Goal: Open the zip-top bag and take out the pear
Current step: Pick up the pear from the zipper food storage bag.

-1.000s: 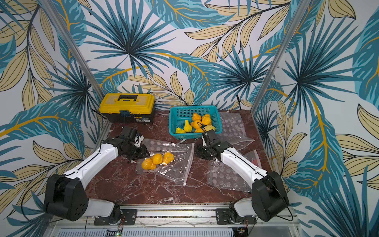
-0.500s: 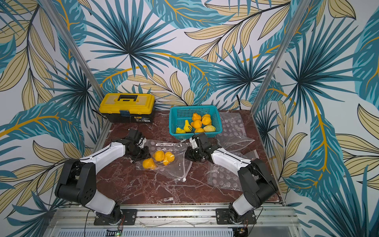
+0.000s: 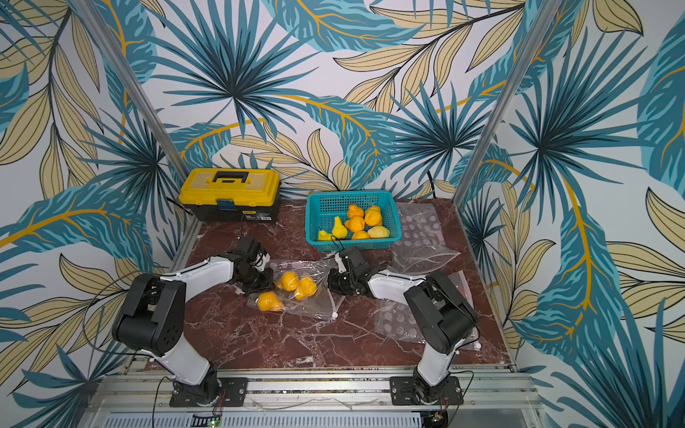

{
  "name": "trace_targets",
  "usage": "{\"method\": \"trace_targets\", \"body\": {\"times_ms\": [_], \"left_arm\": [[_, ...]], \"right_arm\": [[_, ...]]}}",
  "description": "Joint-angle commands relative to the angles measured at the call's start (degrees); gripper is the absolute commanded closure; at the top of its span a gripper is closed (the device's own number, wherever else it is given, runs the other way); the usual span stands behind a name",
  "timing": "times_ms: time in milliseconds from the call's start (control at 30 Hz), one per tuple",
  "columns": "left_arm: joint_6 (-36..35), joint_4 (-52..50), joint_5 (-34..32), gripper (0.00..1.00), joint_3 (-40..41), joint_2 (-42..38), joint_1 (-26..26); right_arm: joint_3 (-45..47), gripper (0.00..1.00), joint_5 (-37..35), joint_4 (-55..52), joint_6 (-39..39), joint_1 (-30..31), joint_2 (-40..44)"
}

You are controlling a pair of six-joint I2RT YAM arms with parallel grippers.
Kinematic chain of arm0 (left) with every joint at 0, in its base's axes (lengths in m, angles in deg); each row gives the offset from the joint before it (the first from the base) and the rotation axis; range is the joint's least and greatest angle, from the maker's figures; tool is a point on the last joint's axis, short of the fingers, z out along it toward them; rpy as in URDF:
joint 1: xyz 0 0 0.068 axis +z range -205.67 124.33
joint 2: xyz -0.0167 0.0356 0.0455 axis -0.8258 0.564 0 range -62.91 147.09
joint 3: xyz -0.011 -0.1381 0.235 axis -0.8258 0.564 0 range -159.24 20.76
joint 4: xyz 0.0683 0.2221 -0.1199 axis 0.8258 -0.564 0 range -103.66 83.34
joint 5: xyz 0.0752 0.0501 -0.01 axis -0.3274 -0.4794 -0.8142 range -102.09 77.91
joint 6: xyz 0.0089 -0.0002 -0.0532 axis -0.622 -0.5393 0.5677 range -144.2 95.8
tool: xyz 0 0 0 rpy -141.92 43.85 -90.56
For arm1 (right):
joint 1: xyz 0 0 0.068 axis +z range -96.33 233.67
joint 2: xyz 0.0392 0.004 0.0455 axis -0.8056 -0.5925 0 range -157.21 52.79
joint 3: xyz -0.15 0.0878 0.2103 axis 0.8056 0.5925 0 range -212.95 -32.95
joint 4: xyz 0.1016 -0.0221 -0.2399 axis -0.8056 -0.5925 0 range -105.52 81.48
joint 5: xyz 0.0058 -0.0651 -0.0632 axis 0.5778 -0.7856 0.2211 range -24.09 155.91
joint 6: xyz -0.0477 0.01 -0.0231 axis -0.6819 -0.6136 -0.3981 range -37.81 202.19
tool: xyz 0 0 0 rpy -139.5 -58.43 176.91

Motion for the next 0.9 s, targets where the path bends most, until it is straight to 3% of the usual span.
{"method": "trace_targets", "body": {"times_ms": [0, 167, 600, 867], "left_arm": [[-1.4, -1.3, 0.2, 0.89, 1.6, 1.9, -0.1], [-1.3, -1.3, 0.4, 0.9, 1.6, 1.4, -0.1], [-0.4, -0.8, 0.7, 0.9, 2.7, 0.8, -0.5], [0.8, -0.1, -0.7, 0.9, 4.4, 0.0, -0.6]], "right_arm": [[-0.3, 0.68, -0.3, 8.9, 1.1, 0.9, -1.9], [-0.9, 0.63, 0.3, 13.5, 0.0, 3.1, 1.8], [-10.1, 0.36, -10.1, -7.0, -7.7, 9.3, -6.0], [-12.1, 0.32, -18.4, -18.0, -10.2, 10.8, -8.5]]}}
